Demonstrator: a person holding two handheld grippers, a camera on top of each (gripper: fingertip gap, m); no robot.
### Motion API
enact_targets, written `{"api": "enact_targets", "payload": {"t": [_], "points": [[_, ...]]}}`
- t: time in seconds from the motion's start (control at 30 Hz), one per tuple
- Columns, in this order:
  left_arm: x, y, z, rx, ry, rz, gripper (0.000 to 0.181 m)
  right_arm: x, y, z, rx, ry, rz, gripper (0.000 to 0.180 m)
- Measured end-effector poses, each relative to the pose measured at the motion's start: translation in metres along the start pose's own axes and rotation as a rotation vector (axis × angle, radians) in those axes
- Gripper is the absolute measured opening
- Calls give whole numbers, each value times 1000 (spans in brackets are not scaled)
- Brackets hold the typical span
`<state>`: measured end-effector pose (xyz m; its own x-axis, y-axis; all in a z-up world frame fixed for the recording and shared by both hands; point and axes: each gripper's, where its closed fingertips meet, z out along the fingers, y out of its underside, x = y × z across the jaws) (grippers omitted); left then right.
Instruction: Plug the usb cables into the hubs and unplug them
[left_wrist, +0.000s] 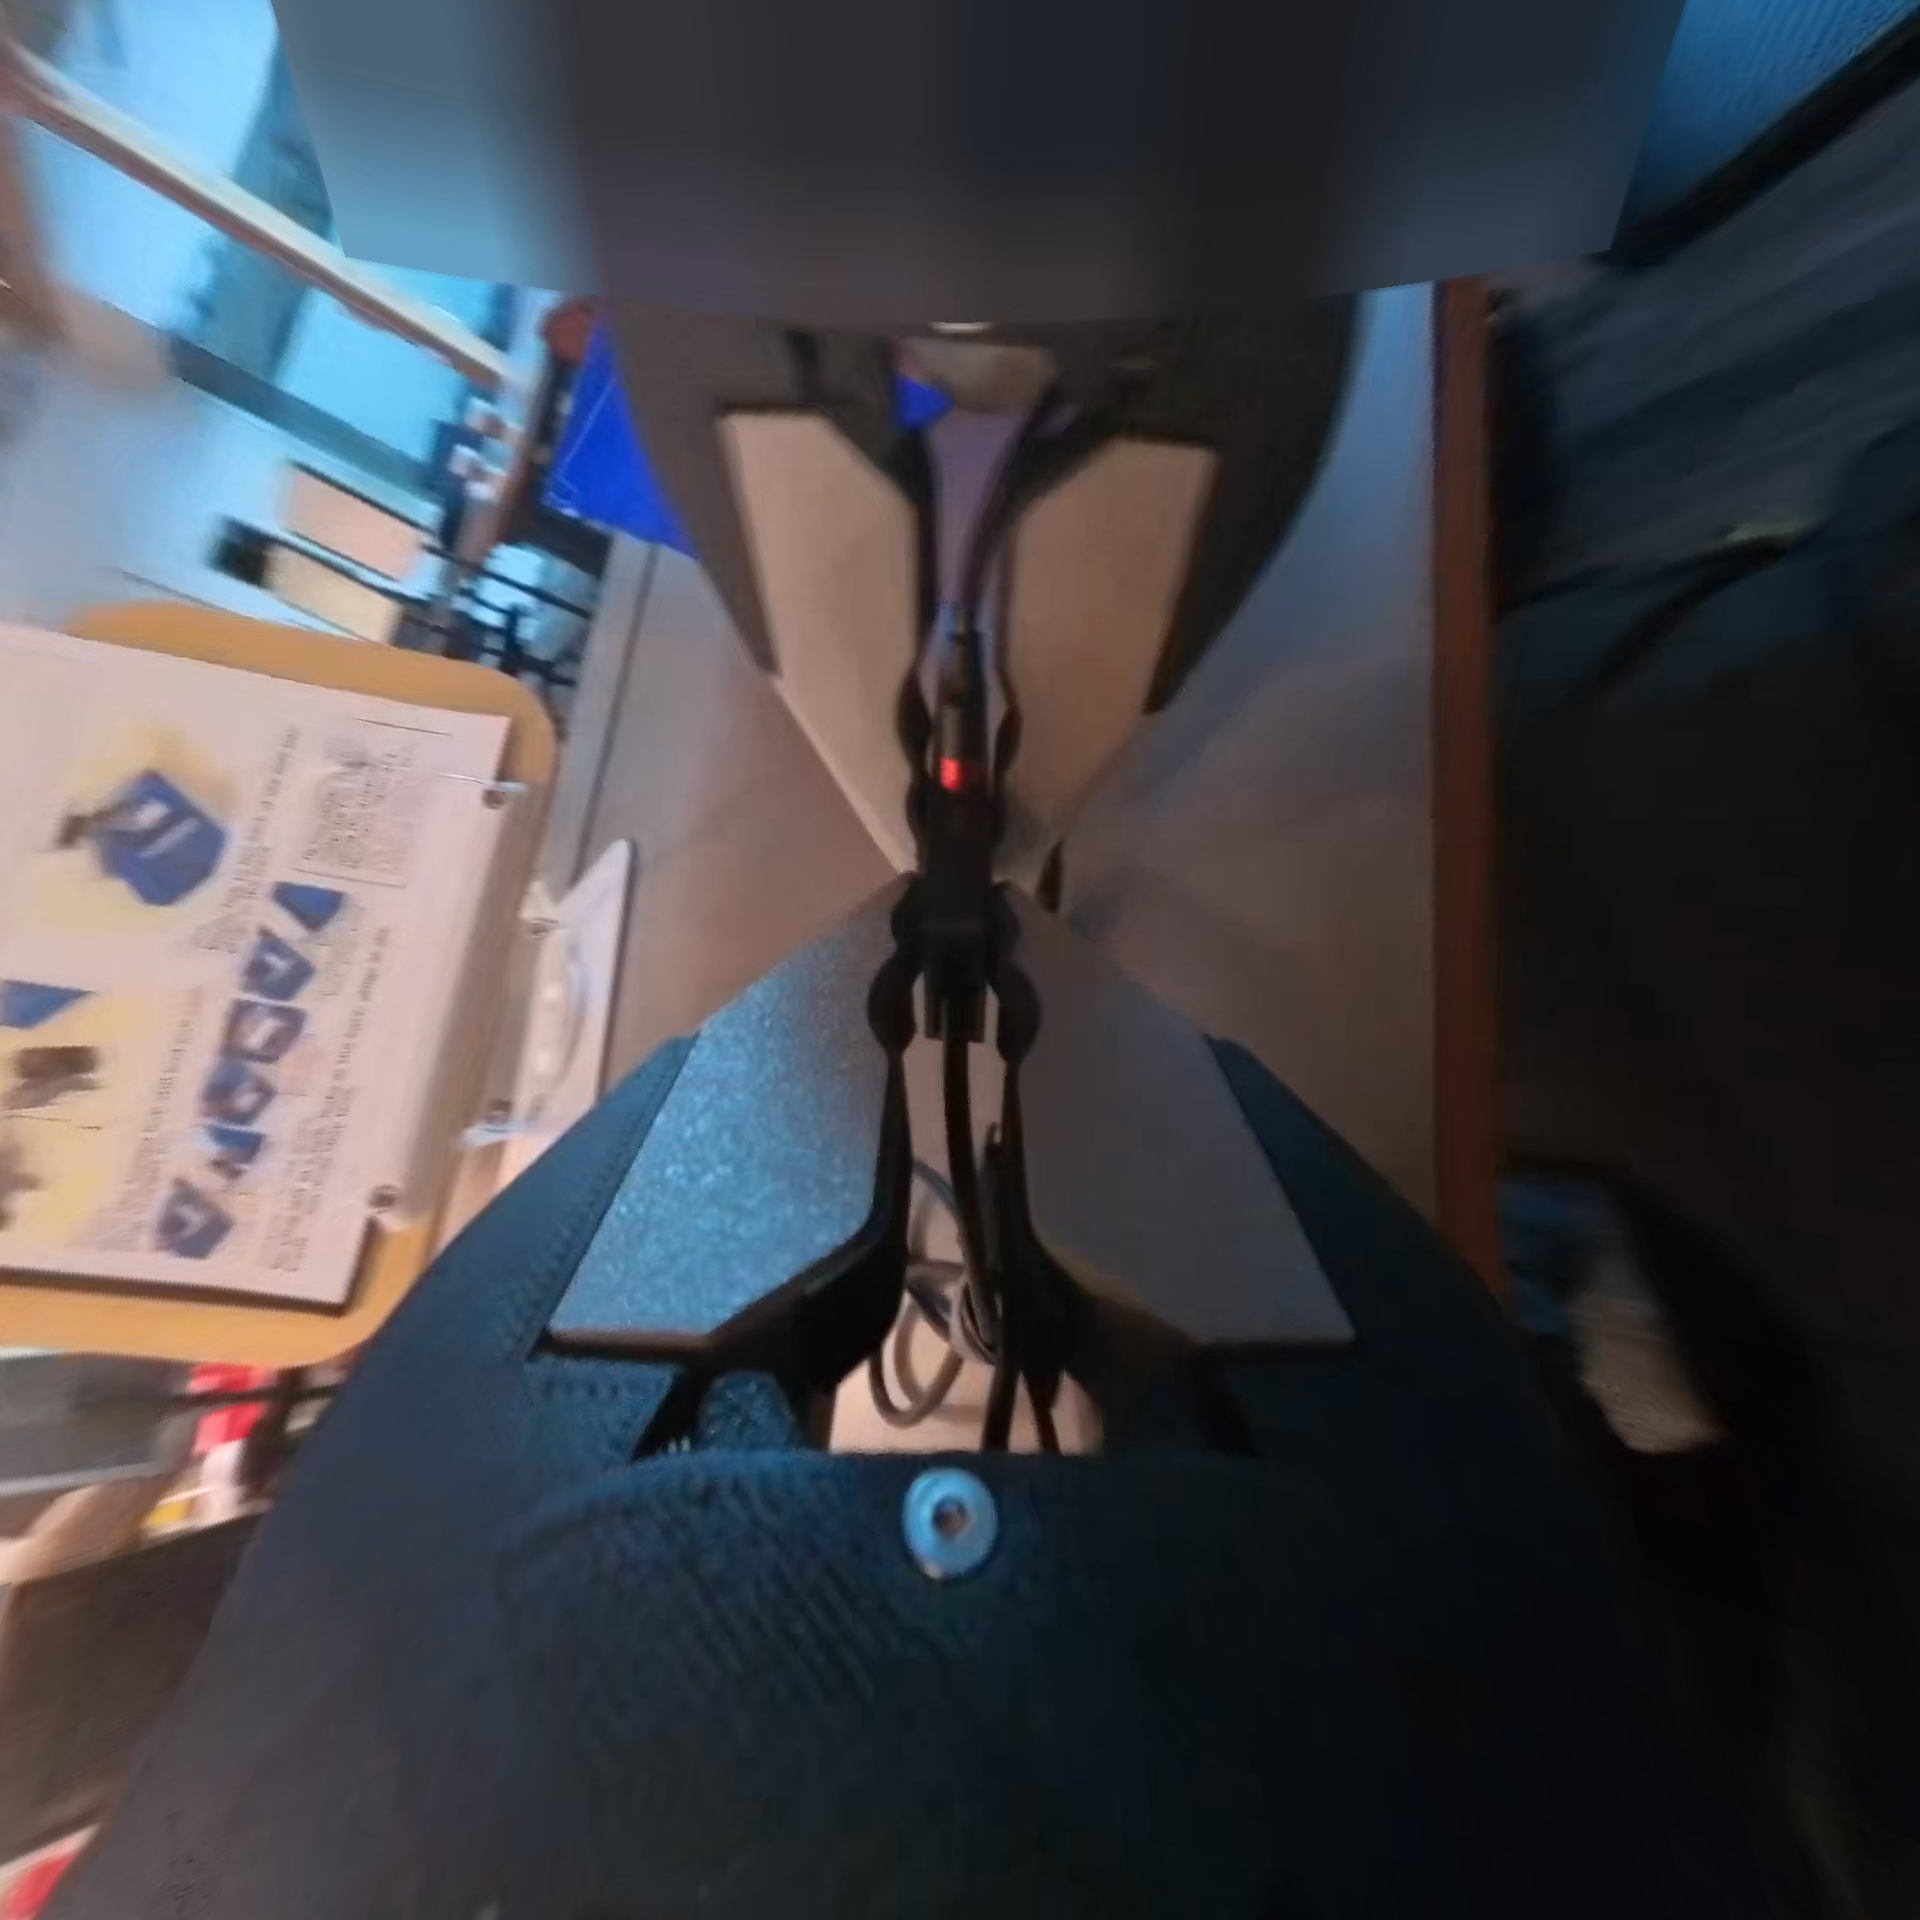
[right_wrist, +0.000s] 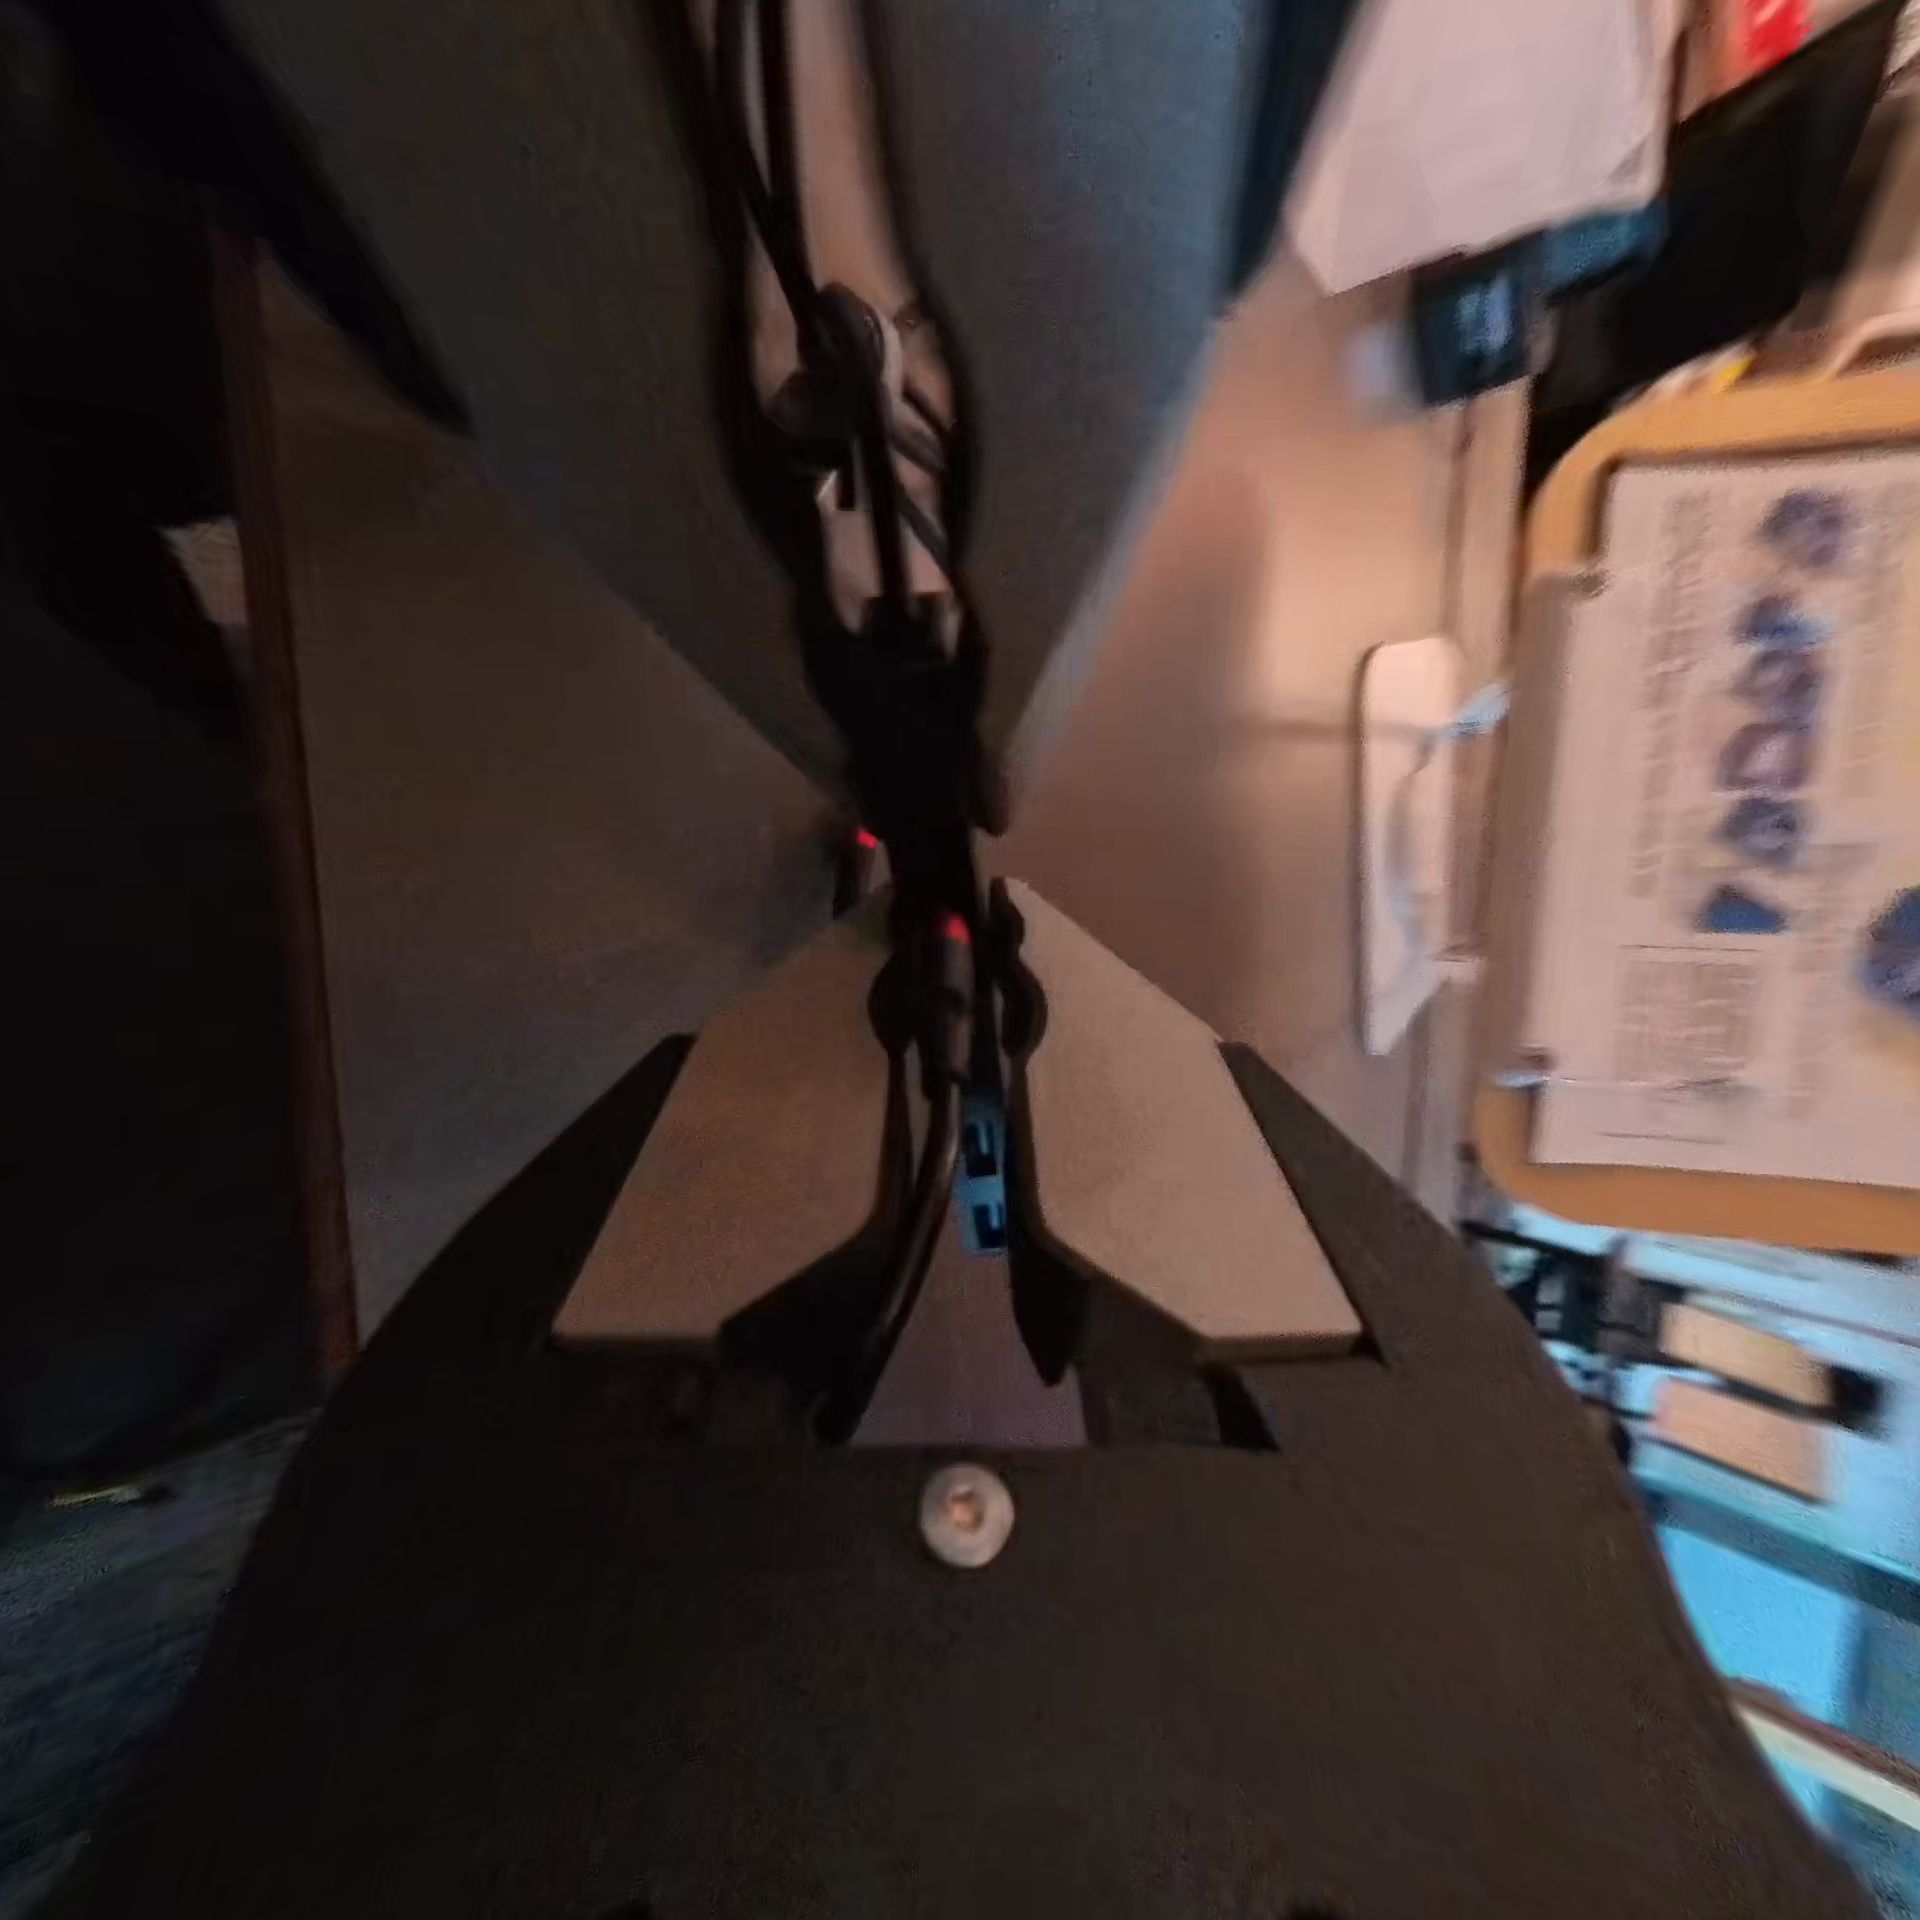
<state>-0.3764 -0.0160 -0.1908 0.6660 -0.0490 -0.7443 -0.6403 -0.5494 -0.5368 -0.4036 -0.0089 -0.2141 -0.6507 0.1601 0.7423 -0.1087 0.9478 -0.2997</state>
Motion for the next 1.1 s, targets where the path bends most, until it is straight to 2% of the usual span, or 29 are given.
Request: {"api": "enact_targets", "payload": {"t": [0.03, 0.1, 0.23, 0.33, 0.43, 0.53, 0.6, 0.7, 0.77, 0.87, 1.0, 1.1], "points": [[-1, -2, -4, 8, 23, -19, 8, 0, -3, -3, 11, -4, 0, 8], [-11, -6, -13, 5, 22, -87, 13, 1, -8, -10, 49, -73, 99, 8], [-67, -38, -71, 143, -91, -306, 16, 49, 15, -40, 80, -3, 280, 8], [-99, -48, -126, 234, -124, -468, 19, 114, 51, -91, 78, 151, 414, 8], [-114, -34, -156, 186, -188, -497, 18, 189, 92, -158, 49, 303, 510, 8], [-123, -20, -165, 134, -249, -505, 17, 255, 141, -202, -84, 398, 493, 8], [-122, -18, -161, 132, -230, -525, 16, 289, 177, -210, -211, 436, 370, 8], [-117, -18, -148, 123, -199, -528, 16, 301, 237, -183, -398, 365, 152, 8], [-112, -13, -138, 83, -179, -518, 16, 274, 291, -147, -553, 190, 39, 7], [-105, -4, -128, 12, -170, -487, 15, 209, 370, -104, -841, -111, -10, 8], [-101, -2, -120, 12, -140, -510, 14, 141, 389, -48, -903, -371, -16, 9], [-111, 11, -117, -4, -173, -655, 31, 130, 389, -22, -899, -415, 105, 14]]}}
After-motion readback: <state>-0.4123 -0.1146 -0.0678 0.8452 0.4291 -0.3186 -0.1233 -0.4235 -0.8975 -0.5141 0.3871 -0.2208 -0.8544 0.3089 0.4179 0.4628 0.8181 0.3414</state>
